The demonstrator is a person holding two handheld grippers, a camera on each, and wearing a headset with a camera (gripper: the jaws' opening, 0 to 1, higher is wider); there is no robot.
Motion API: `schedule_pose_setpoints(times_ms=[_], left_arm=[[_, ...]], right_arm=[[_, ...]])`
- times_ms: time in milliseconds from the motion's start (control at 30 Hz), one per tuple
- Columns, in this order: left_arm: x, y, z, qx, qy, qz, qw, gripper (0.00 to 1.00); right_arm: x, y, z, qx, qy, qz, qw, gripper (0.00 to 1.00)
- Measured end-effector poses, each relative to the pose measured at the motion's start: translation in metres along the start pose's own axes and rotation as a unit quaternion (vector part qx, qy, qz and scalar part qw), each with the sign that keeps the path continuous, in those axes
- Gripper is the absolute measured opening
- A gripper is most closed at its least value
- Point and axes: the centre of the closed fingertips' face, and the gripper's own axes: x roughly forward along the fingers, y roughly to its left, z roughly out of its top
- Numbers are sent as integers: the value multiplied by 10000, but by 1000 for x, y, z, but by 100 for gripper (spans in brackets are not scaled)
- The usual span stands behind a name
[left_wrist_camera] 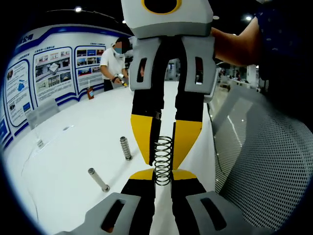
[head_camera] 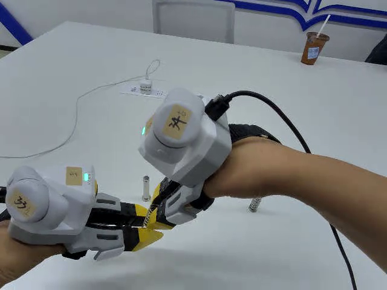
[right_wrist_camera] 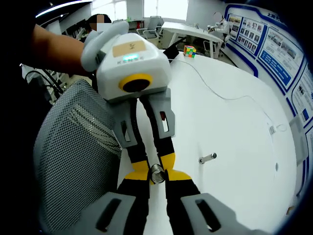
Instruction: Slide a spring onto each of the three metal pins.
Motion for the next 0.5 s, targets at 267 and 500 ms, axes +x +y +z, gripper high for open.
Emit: schedule_pose_setpoints(times_ms=[267, 500], left_arm=[[0, -4, 8, 72, -40, -145, 9999, 11], [-10, -1, 12, 44, -97, -208, 9997, 12]], right_arm=[[-9, 2, 0, 225, 34, -109, 9997, 12], [-13, 2, 10, 317, 52, -141, 9994, 12]])
